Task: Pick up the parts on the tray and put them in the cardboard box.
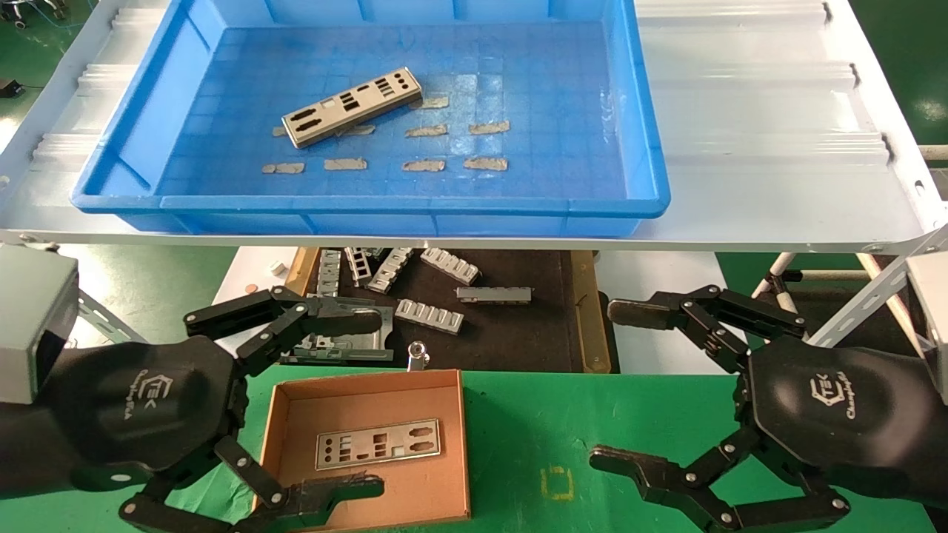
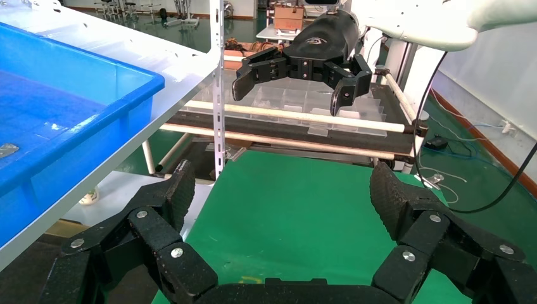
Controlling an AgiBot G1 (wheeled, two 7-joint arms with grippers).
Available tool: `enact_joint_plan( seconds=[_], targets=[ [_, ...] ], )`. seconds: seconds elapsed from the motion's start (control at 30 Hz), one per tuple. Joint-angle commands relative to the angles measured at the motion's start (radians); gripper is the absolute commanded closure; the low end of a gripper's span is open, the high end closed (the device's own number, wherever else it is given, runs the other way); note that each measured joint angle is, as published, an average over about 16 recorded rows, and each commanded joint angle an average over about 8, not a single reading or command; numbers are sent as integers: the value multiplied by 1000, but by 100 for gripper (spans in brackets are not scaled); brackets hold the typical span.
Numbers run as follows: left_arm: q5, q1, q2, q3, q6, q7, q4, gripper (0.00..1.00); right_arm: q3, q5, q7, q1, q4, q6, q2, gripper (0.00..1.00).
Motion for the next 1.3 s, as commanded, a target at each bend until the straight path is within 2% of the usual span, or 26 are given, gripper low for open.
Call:
enact_joint_plan(
  seconds=[0.03,1.3],
  targets=[
    [0,0,0,0,0,0,0,0,0,0,0,0,0,0,0,0],
    [0,0,0,0,0,0,0,0,0,0,0,0,0,0,0,0]
  ],
)
